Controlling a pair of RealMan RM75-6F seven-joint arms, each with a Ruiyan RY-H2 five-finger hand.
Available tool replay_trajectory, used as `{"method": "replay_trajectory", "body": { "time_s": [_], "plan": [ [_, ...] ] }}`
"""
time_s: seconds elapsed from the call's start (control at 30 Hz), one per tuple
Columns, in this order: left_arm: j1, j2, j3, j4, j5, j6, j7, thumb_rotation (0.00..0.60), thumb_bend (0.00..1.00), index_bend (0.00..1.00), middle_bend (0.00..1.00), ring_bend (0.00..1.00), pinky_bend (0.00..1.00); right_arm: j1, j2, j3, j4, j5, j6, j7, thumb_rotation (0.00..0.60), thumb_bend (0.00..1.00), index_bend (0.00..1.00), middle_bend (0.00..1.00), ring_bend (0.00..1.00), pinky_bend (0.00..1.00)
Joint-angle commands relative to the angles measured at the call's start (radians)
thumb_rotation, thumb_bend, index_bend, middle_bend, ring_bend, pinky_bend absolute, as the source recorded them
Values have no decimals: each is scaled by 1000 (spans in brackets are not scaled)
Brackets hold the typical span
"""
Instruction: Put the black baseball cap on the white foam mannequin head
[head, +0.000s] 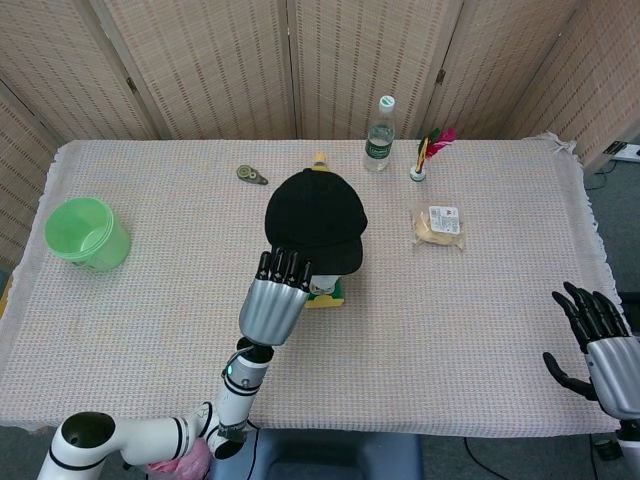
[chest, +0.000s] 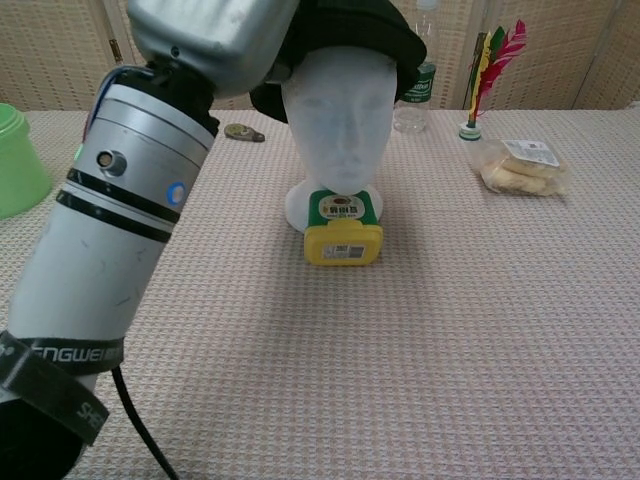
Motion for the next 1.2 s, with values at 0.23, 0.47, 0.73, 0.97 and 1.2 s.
{"method": "replay_trajectory", "body": {
  "time_s": [0.23, 0.47, 0.73, 0.97, 1.2],
  "plan": [
    [42, -1, 0, -59, -23, -46, 63, 600, 324, 218, 354, 283, 474, 1, -3, 5, -3, 7, -3, -5, 600, 283, 0, 0, 0, 0],
    [83, -4, 29, -153, -34, -72, 127, 600, 266, 123, 255, 199, 392, -2, -4, 9, -4, 12, 3, -9, 600, 285, 0, 0, 0, 0],
    [136, -5, 53, -239, -64, -109, 154, 600, 262, 79, 204, 171, 363, -11, -2, 9, -1, 9, 18, 0, 600, 286, 0, 0, 0, 0],
    [176, 131, 14, -318, -78, -133, 85, 600, 261, 77, 200, 164, 355, -24, 1, 14, 2, 14, 43, 11, 600, 287, 0, 0, 0, 0],
    [202, 280, -65, -389, -118, -158, 10, 600, 262, 77, 199, 163, 353, -16, -10, 27, -6, 43, 20, -20, 600, 287, 0, 0, 0, 0]
  ]
}}
